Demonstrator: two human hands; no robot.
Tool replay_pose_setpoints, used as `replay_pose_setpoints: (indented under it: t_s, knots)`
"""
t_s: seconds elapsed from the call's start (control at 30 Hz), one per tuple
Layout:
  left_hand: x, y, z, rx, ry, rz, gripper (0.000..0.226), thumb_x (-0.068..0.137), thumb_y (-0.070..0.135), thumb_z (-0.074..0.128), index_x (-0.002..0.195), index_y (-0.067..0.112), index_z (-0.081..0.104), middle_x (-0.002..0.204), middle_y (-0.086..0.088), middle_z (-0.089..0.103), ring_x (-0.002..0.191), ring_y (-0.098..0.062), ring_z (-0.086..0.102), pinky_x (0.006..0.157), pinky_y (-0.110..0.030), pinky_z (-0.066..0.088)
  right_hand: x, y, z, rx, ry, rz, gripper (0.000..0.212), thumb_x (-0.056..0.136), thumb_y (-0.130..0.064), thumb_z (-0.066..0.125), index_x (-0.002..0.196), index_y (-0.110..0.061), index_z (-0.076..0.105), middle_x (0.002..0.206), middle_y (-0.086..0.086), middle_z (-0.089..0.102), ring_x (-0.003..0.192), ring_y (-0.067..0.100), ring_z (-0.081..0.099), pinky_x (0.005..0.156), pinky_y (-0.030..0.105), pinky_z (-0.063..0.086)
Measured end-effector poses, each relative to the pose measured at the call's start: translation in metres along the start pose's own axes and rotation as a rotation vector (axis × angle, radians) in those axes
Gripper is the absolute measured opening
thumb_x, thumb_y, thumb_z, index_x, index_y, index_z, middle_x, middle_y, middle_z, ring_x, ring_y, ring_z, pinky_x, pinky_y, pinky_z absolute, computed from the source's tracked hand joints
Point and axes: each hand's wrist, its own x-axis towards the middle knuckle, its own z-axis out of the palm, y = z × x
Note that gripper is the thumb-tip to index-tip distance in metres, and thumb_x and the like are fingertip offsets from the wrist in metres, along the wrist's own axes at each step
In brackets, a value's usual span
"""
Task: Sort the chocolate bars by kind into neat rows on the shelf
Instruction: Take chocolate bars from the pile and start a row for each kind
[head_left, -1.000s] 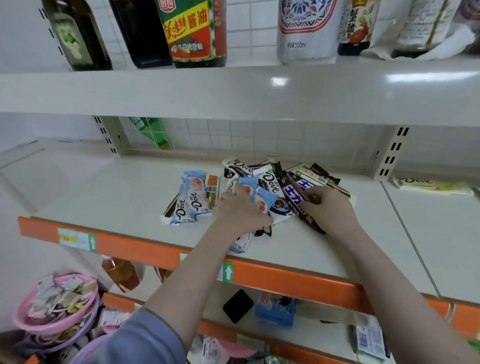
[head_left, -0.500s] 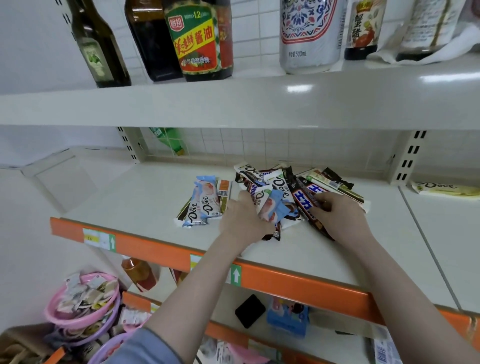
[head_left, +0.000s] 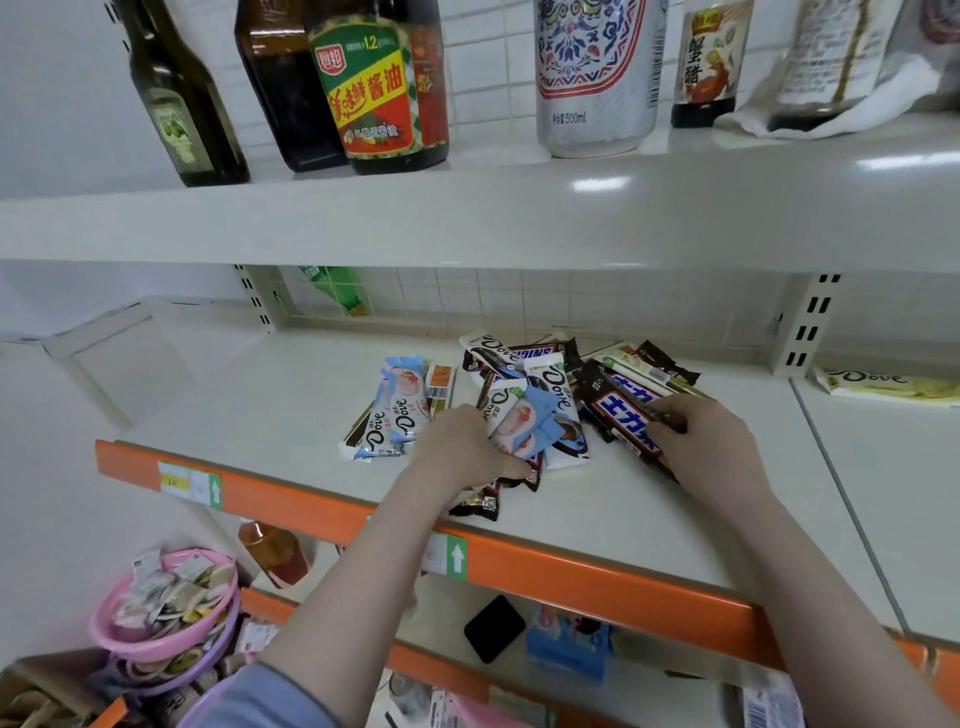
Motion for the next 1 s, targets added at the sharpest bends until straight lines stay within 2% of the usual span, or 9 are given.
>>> replay_pose_setpoints:
  t_s: [0.1,0.17,0.23,0.47,0.6,0.7,0.8,0.9,1.0]
  knots:
    - [-0.004,0.002,0.001,-0.061,0.051,-0.043,0.039,0.069,0.036,0.073,0.071,0.012,0.042,0.068,0.001,0.046,0.061,-0.014,0.046,0.048,-0.022,0.033,-0.001,0.008,-0.009,0.059,0.010,0.028,0.023,0.086,-0.011,0.055,0.106,-0.014,0.064,0.109,0.010,0.067,0.094,0.030,0.059,0.077,0.031,0.042]
    - [-0.009,0.007,0.005,-0.036,0.110,-0.065,0.044,0.070,0.037,0.072,0.092,0.007,0.048,0.091,-0.007,0.054,0.079,-0.021,0.053,0.059,-0.025,0.040,-0.001,0.013,-0.014,0.079,-0.003,0.025,0.022,0.086,-0.010,0.055,0.105,-0.014,0.064,0.108,0.010,0.067,0.091,0.027,0.058,0.075,0.030,0.042]
    - [-0.016,0.012,0.008,0.008,0.168,-0.107,0.058,0.073,0.040,0.070,0.111,0.005,0.045,0.109,-0.013,0.049,0.092,-0.026,0.052,0.069,-0.029,0.042,-0.002,0.019,-0.019,0.082,-0.014,0.009,0.024,0.086,-0.009,0.054,0.107,-0.014,0.063,0.109,0.010,0.066,0.089,0.023,0.056,0.074,0.030,0.041]
    - [-0.037,0.015,0.013,-0.086,0.282,-0.148,0.037,0.077,0.039,0.065,0.087,0.013,0.042,0.073,0.002,0.049,0.079,-0.024,0.054,0.065,-0.029,0.042,-0.003,0.037,-0.035,0.121,-0.059,-0.012,0.025,0.087,-0.010,0.054,0.110,-0.016,0.061,0.109,0.010,0.065,0.085,0.018,0.053,0.060,0.028,0.038]
    - [-0.047,0.018,0.024,-0.290,0.274,-0.143,0.049,0.068,0.035,0.075,0.100,0.015,0.044,0.087,0.002,0.059,0.085,-0.023,0.059,0.070,-0.030,0.047,-0.008,0.041,-0.039,0.129,-0.082,-0.035,0.026,0.088,-0.010,0.053,0.112,-0.015,0.060,0.110,0.010,0.065,0.085,0.016,0.052,0.056,0.022,0.037]
    - [-0.057,0.019,0.030,-0.582,0.297,-0.138,0.045,0.065,0.024,0.078,0.102,0.016,0.054,0.092,0.002,0.066,0.084,-0.018,0.062,0.073,-0.032,0.052,-0.019,0.045,-0.044,0.131,-0.087,-0.043,0.026,0.089,-0.012,0.052,0.113,-0.016,0.059,0.111,0.009,0.065,0.087,0.015,0.052,0.054,0.019,0.037]
    - [-0.075,0.029,0.030,-1.030,0.256,-0.106,0.028,0.070,0.008,0.075,0.095,0.013,0.064,0.085,-0.002,0.071,0.070,-0.014,0.065,0.062,-0.024,0.054,-0.034,0.047,-0.054,0.155,-0.053,-0.041,0.024,0.089,-0.012,0.052,0.111,-0.016,0.060,0.109,0.010,0.066,0.085,0.017,0.054,0.053,0.020,0.037]
    - [-0.096,0.044,0.034,-1.299,0.202,-0.090,0.015,0.076,0.004,0.071,0.087,0.012,0.064,0.067,-0.004,0.065,0.051,-0.013,0.059,0.051,-0.021,0.050,-0.056,0.047,-0.067,0.224,0.013,-0.032,0.024,0.088,-0.009,0.053,0.109,-0.014,0.062,0.105,0.010,0.068,0.083,0.019,0.055,0.057,0.026,0.040]
    - [-0.116,0.056,0.050,-1.429,0.146,-0.078,0.026,0.071,0.014,0.078,0.094,0.016,0.065,0.075,-0.002,0.070,0.068,-0.019,0.065,0.066,-0.030,0.053,-0.084,0.052,-0.082,0.262,0.071,-0.029,0.022,0.087,-0.007,0.053,0.105,-0.014,0.063,0.096,0.008,0.067,0.082,0.022,0.056,0.066,0.029,0.038]
